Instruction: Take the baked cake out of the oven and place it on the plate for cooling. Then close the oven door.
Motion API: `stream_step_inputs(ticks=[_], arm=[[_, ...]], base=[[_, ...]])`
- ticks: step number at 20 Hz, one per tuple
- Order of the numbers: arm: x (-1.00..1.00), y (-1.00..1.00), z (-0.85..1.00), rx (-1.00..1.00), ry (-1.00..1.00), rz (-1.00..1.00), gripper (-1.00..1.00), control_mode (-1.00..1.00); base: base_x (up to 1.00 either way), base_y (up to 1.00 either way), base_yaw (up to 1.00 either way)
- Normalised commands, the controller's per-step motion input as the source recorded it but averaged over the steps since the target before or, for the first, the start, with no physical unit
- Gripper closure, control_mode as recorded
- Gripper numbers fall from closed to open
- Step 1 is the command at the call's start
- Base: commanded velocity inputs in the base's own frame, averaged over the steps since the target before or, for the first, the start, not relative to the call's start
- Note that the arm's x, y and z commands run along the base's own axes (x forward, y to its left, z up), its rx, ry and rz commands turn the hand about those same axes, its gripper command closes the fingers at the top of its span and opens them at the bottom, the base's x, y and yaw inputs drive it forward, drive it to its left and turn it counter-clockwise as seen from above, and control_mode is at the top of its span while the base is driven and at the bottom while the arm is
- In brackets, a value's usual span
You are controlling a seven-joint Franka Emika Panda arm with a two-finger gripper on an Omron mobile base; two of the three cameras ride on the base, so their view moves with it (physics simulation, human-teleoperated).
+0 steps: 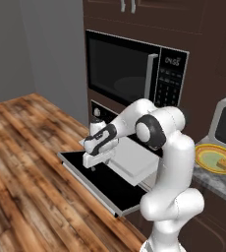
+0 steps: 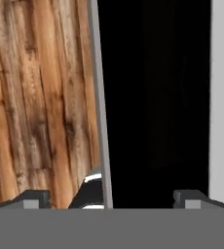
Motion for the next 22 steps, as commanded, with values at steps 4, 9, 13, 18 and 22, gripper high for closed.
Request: stream_step_inputs(ticks=[4,9,13,18,22], arm=[[0.61,0.24,-0.62,-0.10,0.00,-0.11,-1.00,-1.00],[0.69,0.12,-0.67,-0.08,0.00,-0.11,-1.00,-1.00],[0.65,0.03,-0.64,-0.06,0.00,-0.10,-1.00,-1.00],[0.53,0.00,-0.46,-0.03,0.00,-0.09,-1.00,-1.00],[0.57,-0.10,-0.42,-0.03,0.00,-0.09,-1.00,-1.00]], base=[[0.00,0.00,0.00],[0.00,0.00,0.00],[0.00,0.00,0.00],[0.00,0.00,0.00],[0.00,0.00,0.00]])
